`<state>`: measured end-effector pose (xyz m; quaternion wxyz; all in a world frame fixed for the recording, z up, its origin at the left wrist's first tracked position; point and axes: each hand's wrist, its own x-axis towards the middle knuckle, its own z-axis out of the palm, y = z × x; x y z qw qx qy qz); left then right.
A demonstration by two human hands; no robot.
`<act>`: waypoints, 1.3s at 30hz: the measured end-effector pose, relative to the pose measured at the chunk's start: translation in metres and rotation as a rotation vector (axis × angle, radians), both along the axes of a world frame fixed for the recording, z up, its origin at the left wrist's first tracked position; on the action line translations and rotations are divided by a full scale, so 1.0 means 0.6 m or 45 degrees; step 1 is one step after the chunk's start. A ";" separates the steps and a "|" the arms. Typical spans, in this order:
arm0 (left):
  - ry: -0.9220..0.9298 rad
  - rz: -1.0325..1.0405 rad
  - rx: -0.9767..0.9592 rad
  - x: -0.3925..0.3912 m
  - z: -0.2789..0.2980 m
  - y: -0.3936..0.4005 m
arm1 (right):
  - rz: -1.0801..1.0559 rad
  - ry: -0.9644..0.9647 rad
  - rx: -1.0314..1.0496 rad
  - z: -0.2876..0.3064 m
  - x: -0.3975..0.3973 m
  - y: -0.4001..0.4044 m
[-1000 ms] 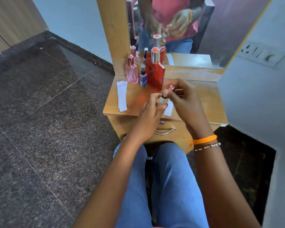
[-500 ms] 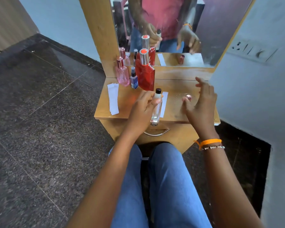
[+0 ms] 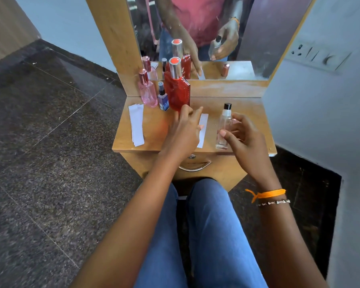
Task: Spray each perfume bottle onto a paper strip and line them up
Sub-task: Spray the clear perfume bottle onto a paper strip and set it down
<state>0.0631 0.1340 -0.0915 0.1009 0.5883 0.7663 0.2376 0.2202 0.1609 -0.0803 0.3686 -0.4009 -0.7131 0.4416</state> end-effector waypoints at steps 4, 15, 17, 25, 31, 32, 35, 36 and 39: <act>0.240 0.075 -0.186 0.013 -0.013 0.004 | -0.019 0.027 -0.048 0.001 0.014 0.008; -0.314 0.194 0.167 0.032 -0.013 -0.010 | 0.016 0.134 -0.144 0.004 0.023 0.005; -0.620 0.189 0.193 0.029 -0.001 -0.014 | 0.060 0.194 -0.208 0.008 0.019 -0.001; -0.874 0.147 0.220 0.010 0.028 -0.046 | 0.392 0.877 -0.808 0.019 -0.009 -0.028; -0.936 0.146 0.287 0.010 0.041 -0.061 | 0.530 1.102 -1.077 0.019 -0.021 -0.042; -0.963 0.145 0.286 0.009 0.042 -0.063 | 0.535 1.119 -1.073 0.021 -0.022 -0.044; -1.077 0.137 0.307 0.010 0.049 -0.072 | 0.515 1.070 -0.936 0.032 -0.020 -0.053; -1.097 0.139 0.329 0.011 0.052 -0.075 | 0.490 1.011 -0.858 0.039 -0.020 -0.057; -1.108 0.173 0.383 0.013 0.061 -0.082 | 0.307 0.804 -0.564 0.052 -0.023 -0.061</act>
